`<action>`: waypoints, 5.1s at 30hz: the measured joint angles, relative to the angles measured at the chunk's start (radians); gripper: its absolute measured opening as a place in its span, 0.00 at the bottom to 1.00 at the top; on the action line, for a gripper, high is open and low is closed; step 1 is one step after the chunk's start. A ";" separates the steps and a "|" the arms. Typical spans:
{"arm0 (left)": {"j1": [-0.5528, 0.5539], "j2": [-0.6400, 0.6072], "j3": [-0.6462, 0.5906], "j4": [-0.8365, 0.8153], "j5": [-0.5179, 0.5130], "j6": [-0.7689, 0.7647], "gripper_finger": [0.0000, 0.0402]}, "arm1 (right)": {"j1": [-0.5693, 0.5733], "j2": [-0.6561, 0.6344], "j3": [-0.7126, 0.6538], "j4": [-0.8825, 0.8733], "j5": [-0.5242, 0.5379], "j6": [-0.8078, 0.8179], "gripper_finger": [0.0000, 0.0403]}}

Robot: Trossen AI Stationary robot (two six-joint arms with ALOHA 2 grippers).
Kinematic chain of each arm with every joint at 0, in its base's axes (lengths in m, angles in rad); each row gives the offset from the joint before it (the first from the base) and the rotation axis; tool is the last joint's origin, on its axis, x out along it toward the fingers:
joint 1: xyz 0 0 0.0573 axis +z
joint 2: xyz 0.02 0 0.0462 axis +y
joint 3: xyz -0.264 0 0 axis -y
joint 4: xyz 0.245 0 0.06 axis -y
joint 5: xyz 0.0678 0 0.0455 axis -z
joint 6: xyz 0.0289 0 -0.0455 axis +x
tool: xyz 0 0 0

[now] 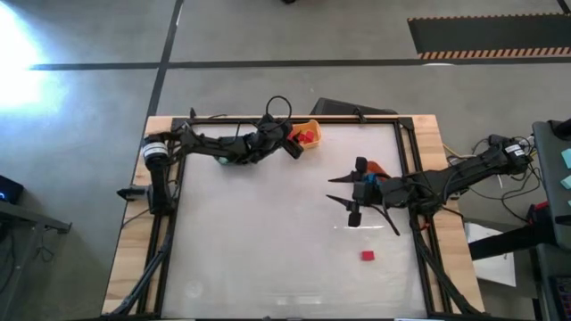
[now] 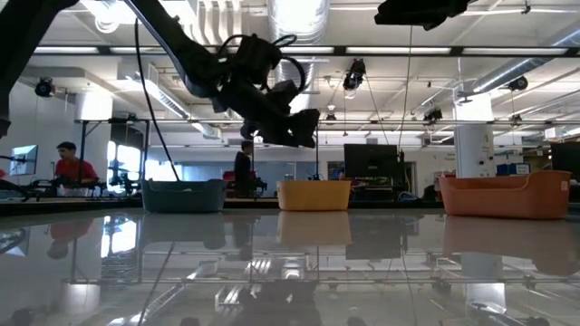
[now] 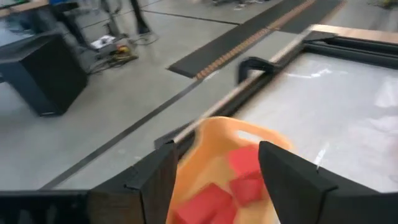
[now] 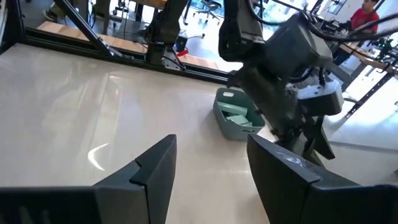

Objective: Sort & place blocks by color
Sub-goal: Put the orange block into the yellow bin, then return to Home Position

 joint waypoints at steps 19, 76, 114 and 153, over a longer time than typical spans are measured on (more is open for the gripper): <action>-0.350 -0.406 -0.057 -0.551 0.008 -0.052 0.53 | 0.000 0.005 -0.001 -0.036 0.000 0.097 0.46; -0.663 -0.527 -0.359 -0.479 -0.003 -0.303 0.53 | 0.459 0.725 0.296 -0.954 -0.461 0.963 0.46; -0.662 -0.527 -0.364 -0.439 -0.048 -0.278 0.53 | -0.582 0.597 0.290 -0.060 -0.141 0.076 0.29; -0.604 -1.003 -0.723 -0.366 0.080 -0.050 0.20 | -0.466 0.500 -0.096 0.640 -0.562 0.008 0.40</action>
